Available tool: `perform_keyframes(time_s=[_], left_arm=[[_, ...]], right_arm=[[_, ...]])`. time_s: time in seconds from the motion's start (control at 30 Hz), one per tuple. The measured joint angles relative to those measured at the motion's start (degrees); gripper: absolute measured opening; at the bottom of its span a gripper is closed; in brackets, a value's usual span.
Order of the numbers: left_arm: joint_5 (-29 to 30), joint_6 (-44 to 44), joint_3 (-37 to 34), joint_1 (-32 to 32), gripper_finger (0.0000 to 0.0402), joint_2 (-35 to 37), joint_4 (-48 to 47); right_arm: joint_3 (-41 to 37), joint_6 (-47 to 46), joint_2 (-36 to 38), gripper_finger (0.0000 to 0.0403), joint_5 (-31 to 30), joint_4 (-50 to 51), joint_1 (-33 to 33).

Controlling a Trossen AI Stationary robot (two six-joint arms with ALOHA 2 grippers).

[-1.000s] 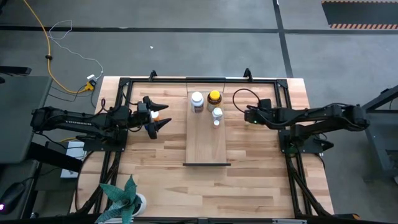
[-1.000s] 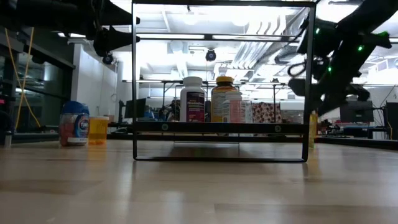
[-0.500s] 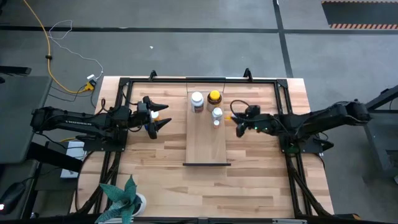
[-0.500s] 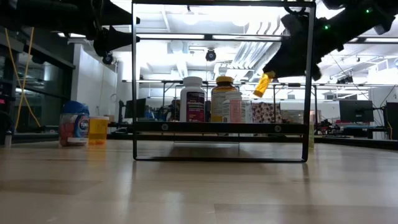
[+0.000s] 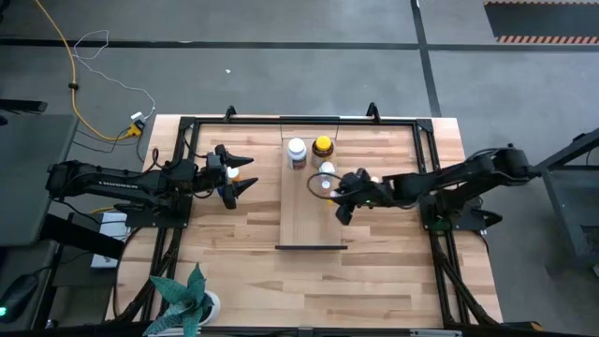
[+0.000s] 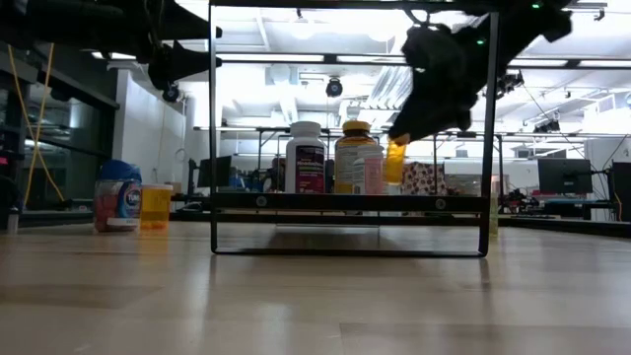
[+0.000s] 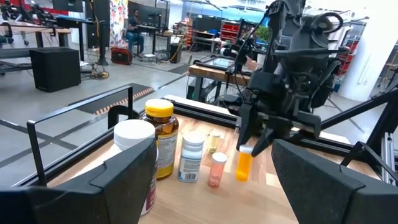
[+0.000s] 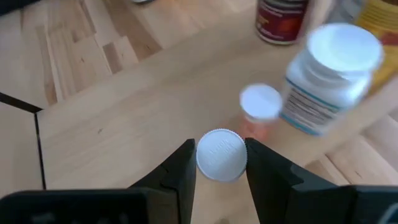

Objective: Pick and place medicine bottles onto shelf by color
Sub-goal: Put the small orange pill bottle on the shelf

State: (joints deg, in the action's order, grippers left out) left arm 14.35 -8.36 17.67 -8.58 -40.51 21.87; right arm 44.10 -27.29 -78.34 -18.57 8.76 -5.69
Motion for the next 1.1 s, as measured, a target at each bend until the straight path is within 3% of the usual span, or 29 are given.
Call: perform_keyframes(time_s=[0.33,0.83,1.1], left_arm=[[0.0,0.0,0.0,0.0,0.0310,0.0,-0.1],[0.0,0.0,0.0,0.0,0.0310,0.0,-0.1],[0.0,0.0,0.0,0.0,0.0310,0.0,-0.1]], right_arm=[[8.0,0.8,-8.3,0.0110,-0.1,7.0,0.1],[9.2,2.3,-9.5,0.0112,-2.5,6.9,0.1],[9.2,2.6,-9.5,0.0174,-5.3,6.9,-0.1]])
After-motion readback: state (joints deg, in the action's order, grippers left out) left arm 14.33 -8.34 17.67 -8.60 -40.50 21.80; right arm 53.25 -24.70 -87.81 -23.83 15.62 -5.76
